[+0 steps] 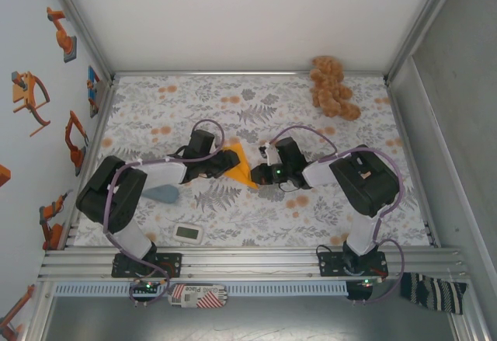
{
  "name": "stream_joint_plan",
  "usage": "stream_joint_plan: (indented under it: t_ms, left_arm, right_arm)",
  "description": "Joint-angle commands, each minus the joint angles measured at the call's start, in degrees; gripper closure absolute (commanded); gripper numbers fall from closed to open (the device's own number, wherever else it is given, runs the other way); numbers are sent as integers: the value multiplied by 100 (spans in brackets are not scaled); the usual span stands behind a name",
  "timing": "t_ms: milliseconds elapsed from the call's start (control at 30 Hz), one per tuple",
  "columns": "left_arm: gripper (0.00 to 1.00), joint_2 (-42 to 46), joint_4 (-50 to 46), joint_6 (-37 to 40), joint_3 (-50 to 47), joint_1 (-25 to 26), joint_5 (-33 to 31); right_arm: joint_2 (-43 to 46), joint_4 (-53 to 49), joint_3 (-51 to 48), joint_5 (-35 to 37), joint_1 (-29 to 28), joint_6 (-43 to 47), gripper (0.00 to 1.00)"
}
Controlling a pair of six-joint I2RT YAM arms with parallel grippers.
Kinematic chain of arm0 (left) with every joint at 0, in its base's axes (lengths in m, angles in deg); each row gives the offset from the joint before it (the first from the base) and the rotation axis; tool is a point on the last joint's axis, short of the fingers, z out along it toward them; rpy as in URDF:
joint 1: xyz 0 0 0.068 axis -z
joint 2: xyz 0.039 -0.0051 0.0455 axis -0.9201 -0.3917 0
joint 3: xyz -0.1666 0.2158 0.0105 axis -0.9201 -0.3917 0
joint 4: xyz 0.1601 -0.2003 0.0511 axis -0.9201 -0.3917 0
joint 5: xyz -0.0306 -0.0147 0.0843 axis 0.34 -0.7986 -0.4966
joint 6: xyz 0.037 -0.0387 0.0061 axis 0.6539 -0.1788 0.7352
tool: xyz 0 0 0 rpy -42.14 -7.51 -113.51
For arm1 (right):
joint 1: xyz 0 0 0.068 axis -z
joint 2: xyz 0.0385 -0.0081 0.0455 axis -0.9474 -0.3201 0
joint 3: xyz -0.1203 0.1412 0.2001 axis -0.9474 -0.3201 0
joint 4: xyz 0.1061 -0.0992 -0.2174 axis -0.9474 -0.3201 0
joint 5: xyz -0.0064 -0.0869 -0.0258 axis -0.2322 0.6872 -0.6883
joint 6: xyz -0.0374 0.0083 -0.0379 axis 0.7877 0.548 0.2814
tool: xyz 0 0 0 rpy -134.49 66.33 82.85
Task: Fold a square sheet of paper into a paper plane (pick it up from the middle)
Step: Fourth fold the wing at the center of the table.
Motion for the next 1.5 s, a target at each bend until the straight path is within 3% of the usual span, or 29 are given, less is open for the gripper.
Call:
stream_joint_plan:
  t_ms: [0, 267, 833, 1200, 1467]
  left_arm:
    - [56, -155, 381, -7, 88, 54, 225]
    - [51, -377, 190, -47, 208, 75, 160]
    - [48, -913, -2247, 115, 1202, 246, -765]
    - [44, -1589, -3476, 144, 1784, 338, -980]
    - [39, -1978, -4211, 253, 2177, 441, -1291]
  right_arm:
    - [-84, 248, -106, -174, 81, -146, 100]
    - [-173, 259, -106, -180, 97, -156, 100]
    - [-246, 267, -149, -130, 123, -195, 100]
    - [-44, 207, -232, -60, 152, -273, 88]
    - [-96, 131, -198, -27, 176, -429, 86]
